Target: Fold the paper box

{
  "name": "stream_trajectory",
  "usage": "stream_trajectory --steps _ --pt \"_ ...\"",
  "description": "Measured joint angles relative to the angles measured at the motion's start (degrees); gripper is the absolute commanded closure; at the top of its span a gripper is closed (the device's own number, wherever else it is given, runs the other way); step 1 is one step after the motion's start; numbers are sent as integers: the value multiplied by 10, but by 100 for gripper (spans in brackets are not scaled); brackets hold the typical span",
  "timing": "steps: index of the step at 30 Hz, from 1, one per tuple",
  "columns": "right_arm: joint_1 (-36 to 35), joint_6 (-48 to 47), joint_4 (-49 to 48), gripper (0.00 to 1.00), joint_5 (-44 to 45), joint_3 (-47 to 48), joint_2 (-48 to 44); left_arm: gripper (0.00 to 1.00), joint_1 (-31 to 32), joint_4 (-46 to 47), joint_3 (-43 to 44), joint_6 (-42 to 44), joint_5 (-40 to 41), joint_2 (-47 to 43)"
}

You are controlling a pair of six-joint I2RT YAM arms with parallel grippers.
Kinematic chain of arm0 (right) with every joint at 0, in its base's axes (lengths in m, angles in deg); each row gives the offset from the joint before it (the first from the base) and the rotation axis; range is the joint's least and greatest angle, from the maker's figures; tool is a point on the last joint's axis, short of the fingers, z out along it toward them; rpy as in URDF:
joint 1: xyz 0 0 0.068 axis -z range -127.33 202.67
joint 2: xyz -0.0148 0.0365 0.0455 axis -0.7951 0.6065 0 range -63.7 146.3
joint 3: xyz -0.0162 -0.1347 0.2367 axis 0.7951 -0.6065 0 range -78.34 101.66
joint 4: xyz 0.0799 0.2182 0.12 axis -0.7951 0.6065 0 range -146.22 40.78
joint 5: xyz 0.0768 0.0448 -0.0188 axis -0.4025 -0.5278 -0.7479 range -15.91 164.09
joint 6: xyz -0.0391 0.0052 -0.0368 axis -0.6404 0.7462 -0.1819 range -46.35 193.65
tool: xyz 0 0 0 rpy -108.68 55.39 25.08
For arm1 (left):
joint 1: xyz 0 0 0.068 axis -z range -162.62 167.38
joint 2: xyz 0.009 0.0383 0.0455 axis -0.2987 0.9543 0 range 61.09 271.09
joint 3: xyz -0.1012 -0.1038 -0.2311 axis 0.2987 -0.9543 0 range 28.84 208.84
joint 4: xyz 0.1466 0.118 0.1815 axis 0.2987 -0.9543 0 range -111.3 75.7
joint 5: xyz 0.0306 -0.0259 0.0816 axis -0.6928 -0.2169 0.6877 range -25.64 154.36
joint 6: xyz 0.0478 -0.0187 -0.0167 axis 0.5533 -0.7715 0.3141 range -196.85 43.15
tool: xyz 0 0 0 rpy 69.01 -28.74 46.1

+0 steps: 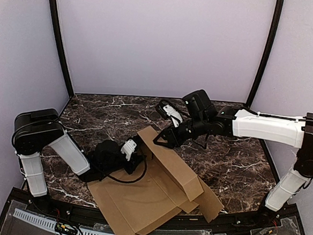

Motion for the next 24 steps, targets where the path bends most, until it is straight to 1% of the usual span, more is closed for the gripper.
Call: stream_trajectory --steps 4,9,13,17,24 --pt "0 0 -1 60 -1 -2 -1 61 0 18 -18 -8 2 0" --pt "0 0 -1 60 -3 -6 -6 56 -3 33 -35 -11 22 0" --pt "-1 0 -1 60 -7 -12 -10 50 -14 50 -41 -8 21 0" --pt "-1 -1 -2 60 -10 -17 -14 41 -31 73 -49 -14 -13 0" --pt "-1 -3 -3 60 -16 -28 -24 39 -60 103 -43 -33 -103 0"
